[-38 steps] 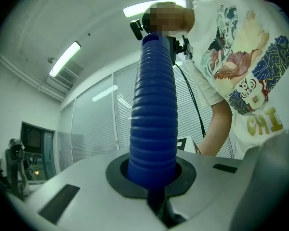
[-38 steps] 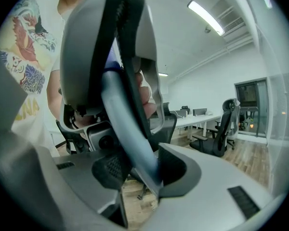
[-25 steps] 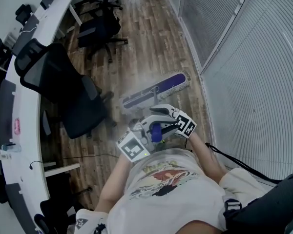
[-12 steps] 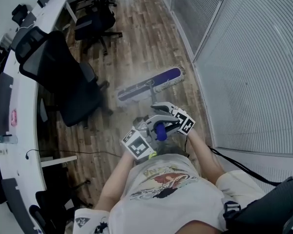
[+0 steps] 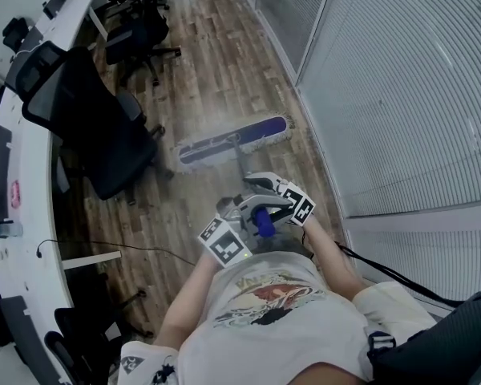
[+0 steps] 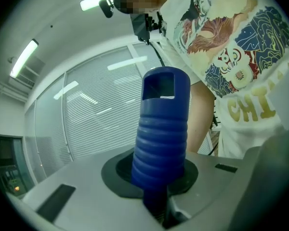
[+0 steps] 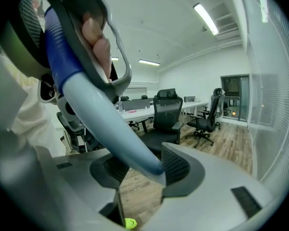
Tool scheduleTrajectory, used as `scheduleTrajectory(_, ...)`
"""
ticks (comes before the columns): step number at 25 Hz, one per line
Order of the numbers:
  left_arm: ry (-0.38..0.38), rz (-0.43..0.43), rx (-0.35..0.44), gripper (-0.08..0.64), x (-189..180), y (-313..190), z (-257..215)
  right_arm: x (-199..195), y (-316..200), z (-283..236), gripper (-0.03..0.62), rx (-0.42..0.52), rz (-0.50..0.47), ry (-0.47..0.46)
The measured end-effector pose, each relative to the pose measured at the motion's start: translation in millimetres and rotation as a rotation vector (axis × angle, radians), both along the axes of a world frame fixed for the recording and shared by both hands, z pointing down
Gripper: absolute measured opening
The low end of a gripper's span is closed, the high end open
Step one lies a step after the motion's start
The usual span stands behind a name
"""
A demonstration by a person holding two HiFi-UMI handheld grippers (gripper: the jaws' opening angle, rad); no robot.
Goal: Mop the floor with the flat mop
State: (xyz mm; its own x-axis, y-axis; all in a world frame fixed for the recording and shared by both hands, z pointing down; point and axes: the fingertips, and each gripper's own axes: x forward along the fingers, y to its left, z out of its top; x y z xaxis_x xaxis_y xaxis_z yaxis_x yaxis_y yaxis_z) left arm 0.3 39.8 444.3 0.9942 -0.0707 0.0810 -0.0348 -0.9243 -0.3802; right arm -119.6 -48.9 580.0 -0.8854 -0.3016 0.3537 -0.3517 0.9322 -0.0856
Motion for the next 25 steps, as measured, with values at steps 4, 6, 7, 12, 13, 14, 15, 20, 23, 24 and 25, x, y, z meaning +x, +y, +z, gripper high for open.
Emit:
scheduleTrajectory(4,0.002,0.018,-0.008,0.034,13,40,-2,13,39,-1,0.184,-0.010,0.015,-0.009)
scheduleTrajectory(6,0.008,0.009,-0.010,0.034,19,55,-3,18,55,-1,0.184,-0.011,0.006,-0.008)
scheduleTrajectory(7,0.009,0.004,-0.012,0.034,22,63,-3,21,64,-2,0.184,-0.013,0.002,-0.007)
scheduleTrajectory(12,-0.001,-0.013,-0.022,0.034,54,101,-8,50,103,-9,0.184,-0.024,0.009,-0.030)
scheduleTrajectory(13,-0.005,-0.011,-0.024,0.034,65,112,-10,60,115,-10,0.184,-0.027,0.012,-0.036)
scheduleTrajectory(14,-0.009,-0.007,-0.025,0.034,76,125,-11,71,128,-11,0.184,-0.031,0.016,-0.041)
scheduleTrajectory(15,-0.014,-0.003,-0.026,0.034,88,139,-12,83,141,-12,0.184,-0.032,0.019,-0.046)
scheduleTrajectory(20,-0.025,-0.019,-0.038,0.035,128,206,-9,120,211,-12,0.184,-0.031,0.001,-0.055)
scheduleTrajectory(23,-0.031,-0.035,-0.045,0.038,141,243,-6,132,250,-10,0.184,-0.028,-0.015,-0.056)
scheduleTrajectory(24,-0.034,-0.035,-0.046,0.040,146,255,-6,136,261,-10,0.184,-0.027,-0.016,-0.058)
scheduleTrajectory(25,-0.037,-0.034,-0.046,0.040,152,265,-6,142,271,-10,0.184,-0.026,-0.016,-0.061)
